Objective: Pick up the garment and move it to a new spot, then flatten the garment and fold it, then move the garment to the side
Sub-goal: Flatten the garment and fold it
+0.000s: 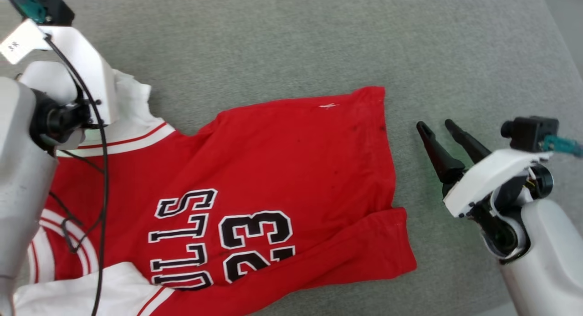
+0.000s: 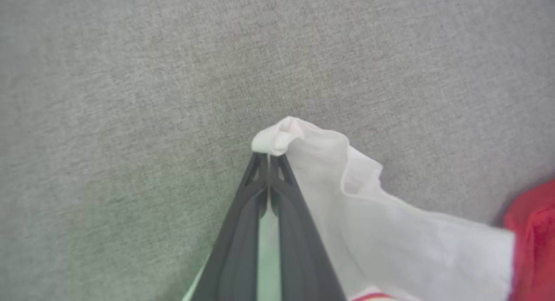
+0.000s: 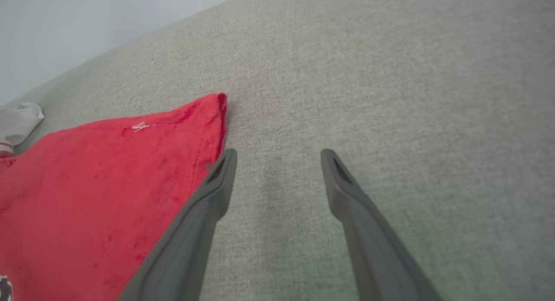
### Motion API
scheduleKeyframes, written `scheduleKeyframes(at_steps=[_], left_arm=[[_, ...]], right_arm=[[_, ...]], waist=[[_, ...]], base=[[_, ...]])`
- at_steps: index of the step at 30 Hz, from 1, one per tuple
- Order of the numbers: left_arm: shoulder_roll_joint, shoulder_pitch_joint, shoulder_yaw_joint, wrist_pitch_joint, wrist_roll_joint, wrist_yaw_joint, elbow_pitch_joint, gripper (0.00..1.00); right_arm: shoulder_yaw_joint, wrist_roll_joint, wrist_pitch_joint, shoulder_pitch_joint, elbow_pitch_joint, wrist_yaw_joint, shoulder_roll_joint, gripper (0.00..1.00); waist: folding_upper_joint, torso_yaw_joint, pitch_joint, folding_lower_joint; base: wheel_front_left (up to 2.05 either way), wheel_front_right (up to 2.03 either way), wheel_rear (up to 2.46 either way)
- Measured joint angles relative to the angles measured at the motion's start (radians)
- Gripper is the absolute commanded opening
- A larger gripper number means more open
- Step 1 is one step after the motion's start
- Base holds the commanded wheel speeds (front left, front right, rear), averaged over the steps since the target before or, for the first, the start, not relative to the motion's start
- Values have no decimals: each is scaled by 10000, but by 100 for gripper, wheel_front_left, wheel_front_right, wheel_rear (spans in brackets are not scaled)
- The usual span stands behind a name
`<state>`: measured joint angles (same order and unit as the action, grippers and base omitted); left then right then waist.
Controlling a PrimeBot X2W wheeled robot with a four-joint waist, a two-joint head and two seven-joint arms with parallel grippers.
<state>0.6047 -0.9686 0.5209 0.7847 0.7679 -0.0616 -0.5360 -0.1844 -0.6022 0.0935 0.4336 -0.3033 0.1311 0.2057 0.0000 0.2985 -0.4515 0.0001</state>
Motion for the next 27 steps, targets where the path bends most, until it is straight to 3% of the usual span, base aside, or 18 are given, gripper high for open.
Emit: scheduleKeyframes(at_steps=[11,25,26,27], left_arm=[[-761,-471,10,-1476,-174,282,215,0],[-1379,-729,73,-2525,-153,658,251,0],[-1432,-728,96,-2600,-142,696,174,0],[-1432,-728,96,-2600,-142,696,174,0]], right_arm=[[-941,-1285,3417,1826,-867,0,1411,100],[-1942,-1572,5574,3673,-3028,-2,1657,100],[-1992,-1733,5894,3787,-3271,-8,1680,60],[-1992,-1733,5894,3787,-3271,-8,1680,34]], waist=[[0,-1296,390,0],[0,-2502,28,0],[-1,-2606,5,-1],[-1,-2606,5,-1]], base=[[0,0,0],[0,0,0],[0,0,0],[0,0,0]])
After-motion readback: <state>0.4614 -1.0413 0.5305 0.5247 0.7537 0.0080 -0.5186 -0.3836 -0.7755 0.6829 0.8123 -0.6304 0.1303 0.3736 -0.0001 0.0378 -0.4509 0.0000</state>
